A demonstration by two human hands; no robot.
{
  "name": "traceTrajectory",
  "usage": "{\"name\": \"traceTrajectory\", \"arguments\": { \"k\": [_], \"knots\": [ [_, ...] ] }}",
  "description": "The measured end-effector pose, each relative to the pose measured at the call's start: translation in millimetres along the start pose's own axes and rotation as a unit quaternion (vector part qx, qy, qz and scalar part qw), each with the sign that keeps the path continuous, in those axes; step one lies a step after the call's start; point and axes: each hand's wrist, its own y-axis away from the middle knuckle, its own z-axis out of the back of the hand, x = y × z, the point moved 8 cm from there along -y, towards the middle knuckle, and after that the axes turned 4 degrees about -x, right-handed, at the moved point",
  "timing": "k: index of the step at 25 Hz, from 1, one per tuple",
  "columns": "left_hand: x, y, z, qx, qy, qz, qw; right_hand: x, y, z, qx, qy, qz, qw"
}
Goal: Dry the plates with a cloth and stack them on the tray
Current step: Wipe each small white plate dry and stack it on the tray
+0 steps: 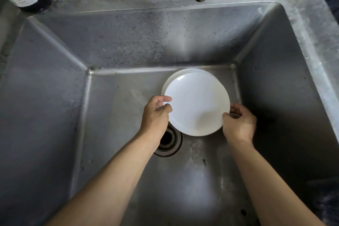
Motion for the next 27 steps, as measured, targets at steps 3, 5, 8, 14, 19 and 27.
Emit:
{"name": "traceTrajectory", "arguments": {
  "k": [3, 5, 8, 14, 19, 27],
  "knots": [
    [-10, 8, 2, 0.004, 0.026, -0.006, 1.0, 9, 2, 9, -0.002, -0.012, 0.02, 1.0],
    [-17, 13, 6, -0.001, 0.038, -0.007, 0.999, 17, 6, 15, 0.002, -0.028, 0.028, 0.999],
    [-24, 30, 22, -0.01, 0.048, -0.017, 0.999, 27, 23, 27, 0.02, -0.058, 0.033, 0.998],
    [-32, 96, 74, -0.048, 0.039, -0.005, 0.998, 58, 86, 59, 0.055, 0.002, 0.069, 0.996],
    [-23, 148, 117, -0.09, 0.049, 0.034, 0.994, 75, 134, 80, 0.099, 0.067, 0.067, 0.991],
    [-15, 190, 141, -0.129, 0.057, 0.087, 0.986, 76, 180, 84, 0.194, 0.127, -0.036, 0.972]
  ]
}}
